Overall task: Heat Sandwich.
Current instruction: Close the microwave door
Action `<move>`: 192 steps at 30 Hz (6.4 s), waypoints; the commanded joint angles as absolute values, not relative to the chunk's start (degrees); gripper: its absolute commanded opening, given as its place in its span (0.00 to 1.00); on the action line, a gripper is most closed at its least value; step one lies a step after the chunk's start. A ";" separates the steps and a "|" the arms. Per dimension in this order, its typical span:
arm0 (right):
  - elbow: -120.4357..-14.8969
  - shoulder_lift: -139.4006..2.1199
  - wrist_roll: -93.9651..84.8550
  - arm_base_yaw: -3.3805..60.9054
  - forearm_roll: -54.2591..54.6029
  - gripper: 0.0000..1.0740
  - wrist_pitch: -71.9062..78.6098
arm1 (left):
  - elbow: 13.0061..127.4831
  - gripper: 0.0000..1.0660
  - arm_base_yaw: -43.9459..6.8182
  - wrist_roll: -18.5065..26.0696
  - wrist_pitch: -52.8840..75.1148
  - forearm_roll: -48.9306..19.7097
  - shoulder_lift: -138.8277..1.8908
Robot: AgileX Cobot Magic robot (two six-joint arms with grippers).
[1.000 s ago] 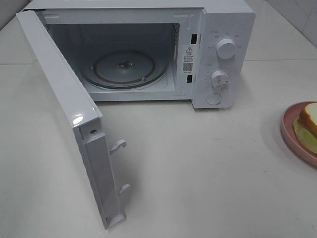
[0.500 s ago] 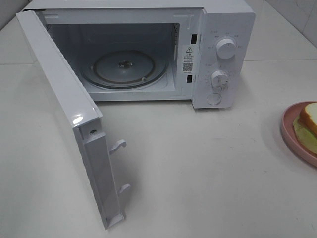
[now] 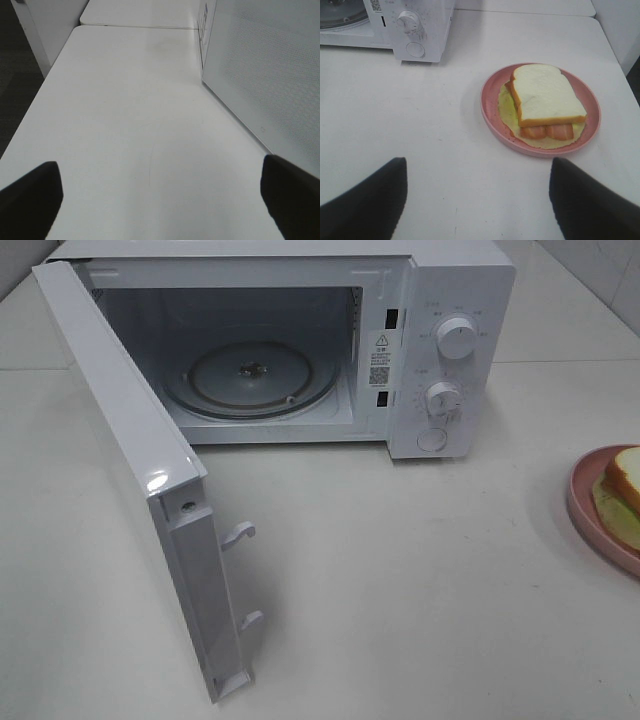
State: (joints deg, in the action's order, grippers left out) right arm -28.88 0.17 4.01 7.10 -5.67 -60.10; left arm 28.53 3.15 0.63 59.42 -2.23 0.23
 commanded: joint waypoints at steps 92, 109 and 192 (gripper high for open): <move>-28.88 1.66 3.21 6.59 -5.73 0.71 -59.59 | 11.06 0.00 -5.73 0.34 -31.86 4.01 -62.57; -28.88 1.66 3.21 6.59 -5.73 0.71 -59.59 | 18.96 0.00 -19.94 0.34 -39.36 3.95 -79.18; -28.88 1.66 3.44 6.59 -5.73 0.71 -59.59 | 76.49 0.00 -40.85 0.86 -25.21 -11.17 -119.00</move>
State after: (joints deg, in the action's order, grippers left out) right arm -28.88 0.17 3.84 7.10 -5.61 -60.10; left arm 75.97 -42.63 1.15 -22.46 -8.77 -119.98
